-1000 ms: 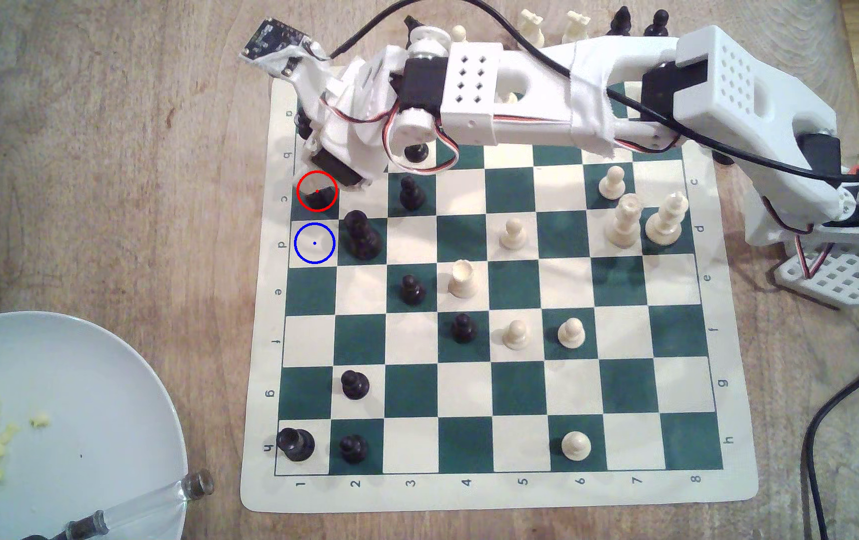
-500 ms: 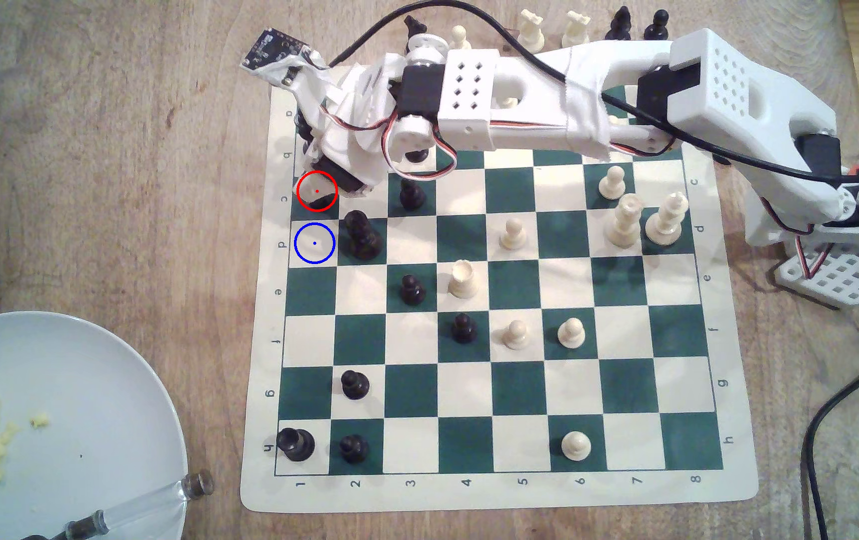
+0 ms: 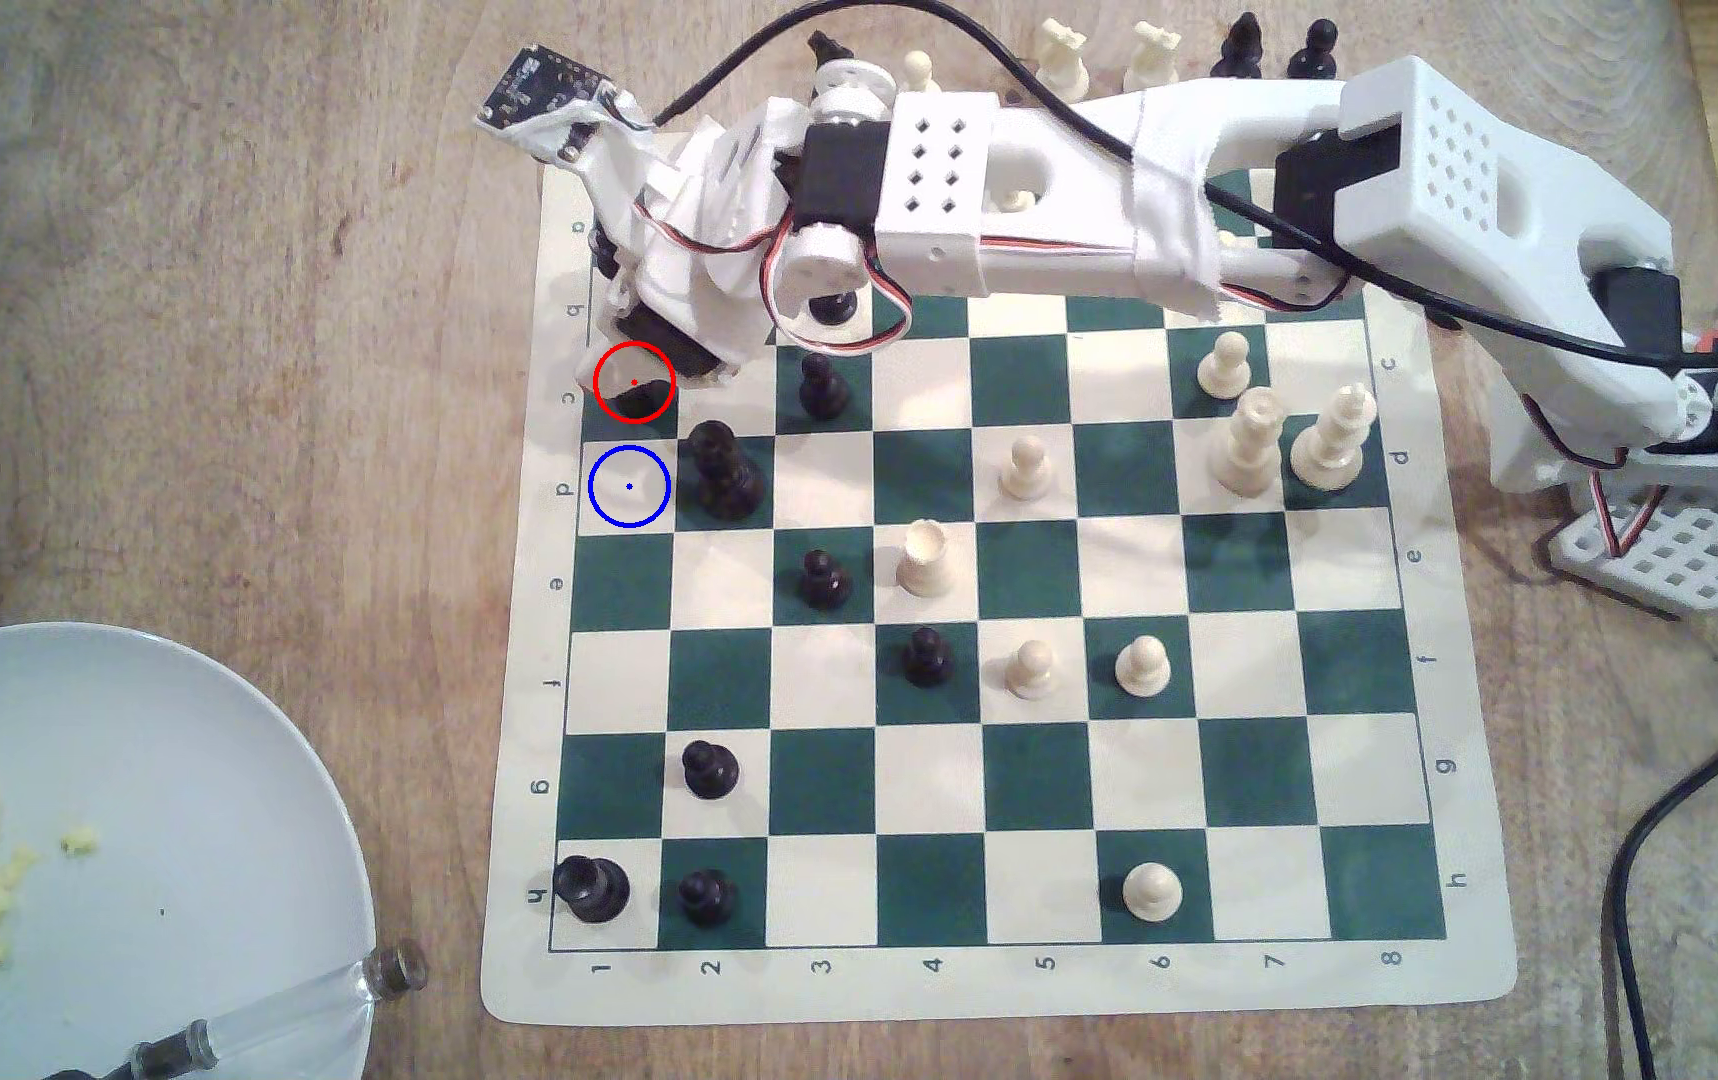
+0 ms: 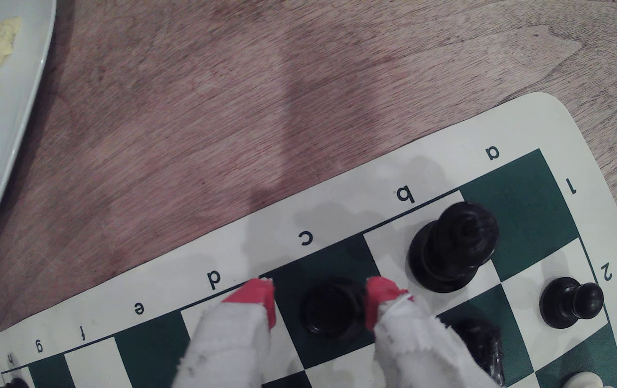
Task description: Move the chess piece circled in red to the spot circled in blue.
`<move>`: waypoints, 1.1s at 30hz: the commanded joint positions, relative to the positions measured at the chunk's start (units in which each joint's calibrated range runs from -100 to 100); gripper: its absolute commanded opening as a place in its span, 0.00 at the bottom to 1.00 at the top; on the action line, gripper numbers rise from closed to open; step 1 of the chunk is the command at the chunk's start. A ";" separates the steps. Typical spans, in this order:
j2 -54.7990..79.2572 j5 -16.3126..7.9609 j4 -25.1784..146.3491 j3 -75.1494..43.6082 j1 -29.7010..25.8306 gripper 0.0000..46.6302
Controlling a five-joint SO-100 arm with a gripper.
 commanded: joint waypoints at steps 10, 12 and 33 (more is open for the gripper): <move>-0.55 0.15 -1.02 -5.51 -0.71 0.28; -0.72 0.15 -1.02 -5.78 -0.79 0.28; -0.72 0.15 -1.75 -6.41 -1.02 0.12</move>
